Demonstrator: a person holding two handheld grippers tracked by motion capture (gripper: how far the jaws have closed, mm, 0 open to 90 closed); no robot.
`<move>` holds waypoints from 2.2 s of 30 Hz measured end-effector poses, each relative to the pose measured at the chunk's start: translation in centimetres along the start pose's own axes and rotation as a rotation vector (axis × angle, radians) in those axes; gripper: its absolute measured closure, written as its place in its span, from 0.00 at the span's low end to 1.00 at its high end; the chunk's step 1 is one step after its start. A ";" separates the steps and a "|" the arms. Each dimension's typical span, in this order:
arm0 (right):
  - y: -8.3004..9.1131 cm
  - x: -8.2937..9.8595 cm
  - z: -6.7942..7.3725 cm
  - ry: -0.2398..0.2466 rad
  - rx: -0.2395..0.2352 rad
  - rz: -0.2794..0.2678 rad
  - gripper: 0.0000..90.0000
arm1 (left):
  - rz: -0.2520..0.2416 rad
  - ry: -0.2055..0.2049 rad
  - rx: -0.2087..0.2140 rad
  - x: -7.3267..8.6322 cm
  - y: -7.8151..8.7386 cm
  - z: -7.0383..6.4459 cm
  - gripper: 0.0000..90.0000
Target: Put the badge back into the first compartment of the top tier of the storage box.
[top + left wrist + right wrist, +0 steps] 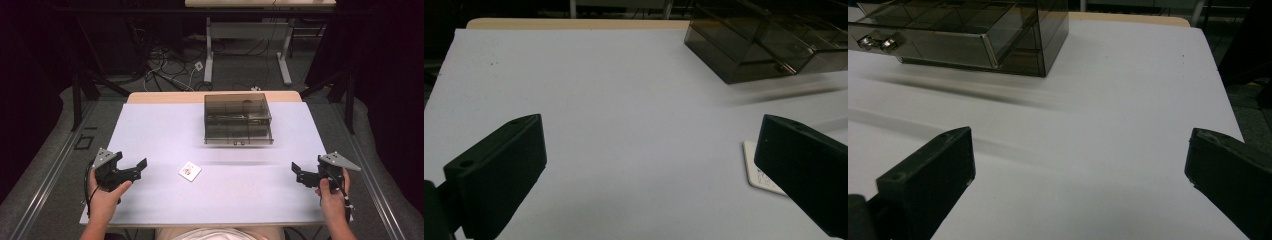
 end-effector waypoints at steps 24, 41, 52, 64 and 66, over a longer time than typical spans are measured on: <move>0.1 0.2 0.5 0.024 -0.027 0.018 0.00 | 0.118 -0.041 -0.003 -0.5 -0.2 -1.3 0.00; -0.4 0.2 1.3 0.038 -0.059 0.029 0.00 | 0.181 -0.061 -0.015 -0.9 -0.7 -2.5 0.04; -0.4 0.2 1.4 0.035 -0.060 0.015 0.00 | 0.184 -0.097 -0.033 -1.7 -0.9 -3.9 0.07; -0.4 0.1 1.5 0.039 -0.057 0.013 0.00 | 0.197 -0.118 -0.044 -2.5 -1.2 -4.8 0.13; -0.4 0.1 1.6 0.040 -0.055 0.017 0.00 | 0.202 -0.123 -0.044 -2.7 -1.3 -5.0 0.14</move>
Point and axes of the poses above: each handheld gripper's, and its own axes: y roughly backward along the jaws, x roughly out of its underside, z roughly to its left, the point moved 2 cm from there along -y, roughly forward along the jaws, and after that the axes turned 15 degrees about y, right-handed, at the moved point
